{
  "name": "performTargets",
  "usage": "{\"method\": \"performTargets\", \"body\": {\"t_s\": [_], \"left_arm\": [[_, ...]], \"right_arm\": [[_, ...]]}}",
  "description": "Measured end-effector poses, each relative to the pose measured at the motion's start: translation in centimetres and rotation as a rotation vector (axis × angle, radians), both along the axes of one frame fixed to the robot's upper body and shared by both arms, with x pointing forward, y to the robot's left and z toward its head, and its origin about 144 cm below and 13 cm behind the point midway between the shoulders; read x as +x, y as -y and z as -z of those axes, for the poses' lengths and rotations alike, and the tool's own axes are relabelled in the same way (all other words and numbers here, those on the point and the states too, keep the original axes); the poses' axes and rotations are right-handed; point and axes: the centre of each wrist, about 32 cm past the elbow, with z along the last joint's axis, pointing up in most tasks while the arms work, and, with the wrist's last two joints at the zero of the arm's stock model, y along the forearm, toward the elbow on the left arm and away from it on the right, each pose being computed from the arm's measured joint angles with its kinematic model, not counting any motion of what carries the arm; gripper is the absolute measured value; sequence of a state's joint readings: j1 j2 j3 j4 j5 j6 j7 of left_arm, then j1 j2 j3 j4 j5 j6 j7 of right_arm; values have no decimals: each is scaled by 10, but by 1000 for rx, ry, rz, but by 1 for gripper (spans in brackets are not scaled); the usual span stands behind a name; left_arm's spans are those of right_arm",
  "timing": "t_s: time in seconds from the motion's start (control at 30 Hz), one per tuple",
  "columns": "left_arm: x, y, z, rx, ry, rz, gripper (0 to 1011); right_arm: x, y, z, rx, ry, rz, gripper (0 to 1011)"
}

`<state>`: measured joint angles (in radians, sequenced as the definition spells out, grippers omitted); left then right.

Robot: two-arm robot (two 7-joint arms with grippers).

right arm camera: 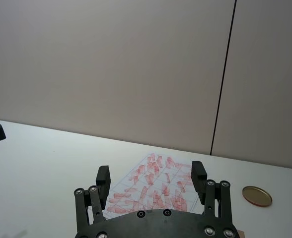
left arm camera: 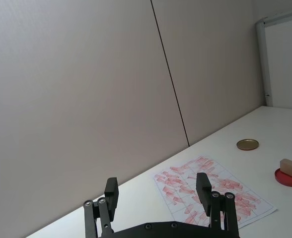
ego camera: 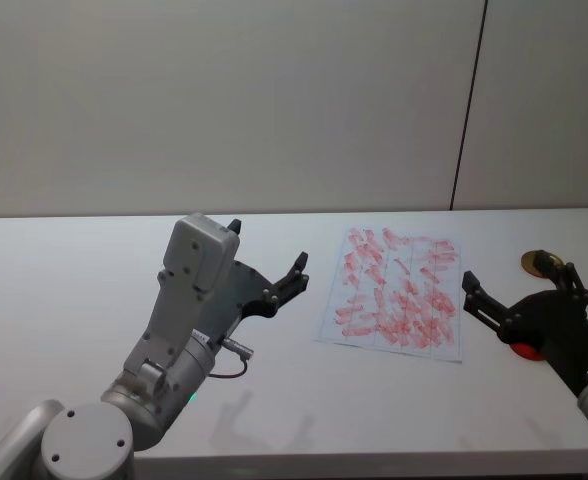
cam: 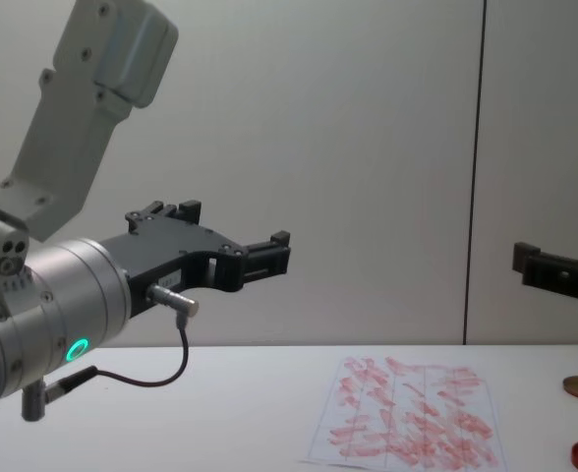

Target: Use the one hand to pick up the stamp and affix it onto the A4 paper.

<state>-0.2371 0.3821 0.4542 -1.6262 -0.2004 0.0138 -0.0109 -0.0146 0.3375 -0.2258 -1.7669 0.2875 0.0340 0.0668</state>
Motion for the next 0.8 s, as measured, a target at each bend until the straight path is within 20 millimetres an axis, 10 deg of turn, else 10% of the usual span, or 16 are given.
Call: {"method": "performTargets", "body": {"t_s": [0.8], "left_arm": [[0, 0, 0, 0, 0, 0, 993]], "right_arm": [[0, 0, 0, 0, 0, 0, 1001]]}}
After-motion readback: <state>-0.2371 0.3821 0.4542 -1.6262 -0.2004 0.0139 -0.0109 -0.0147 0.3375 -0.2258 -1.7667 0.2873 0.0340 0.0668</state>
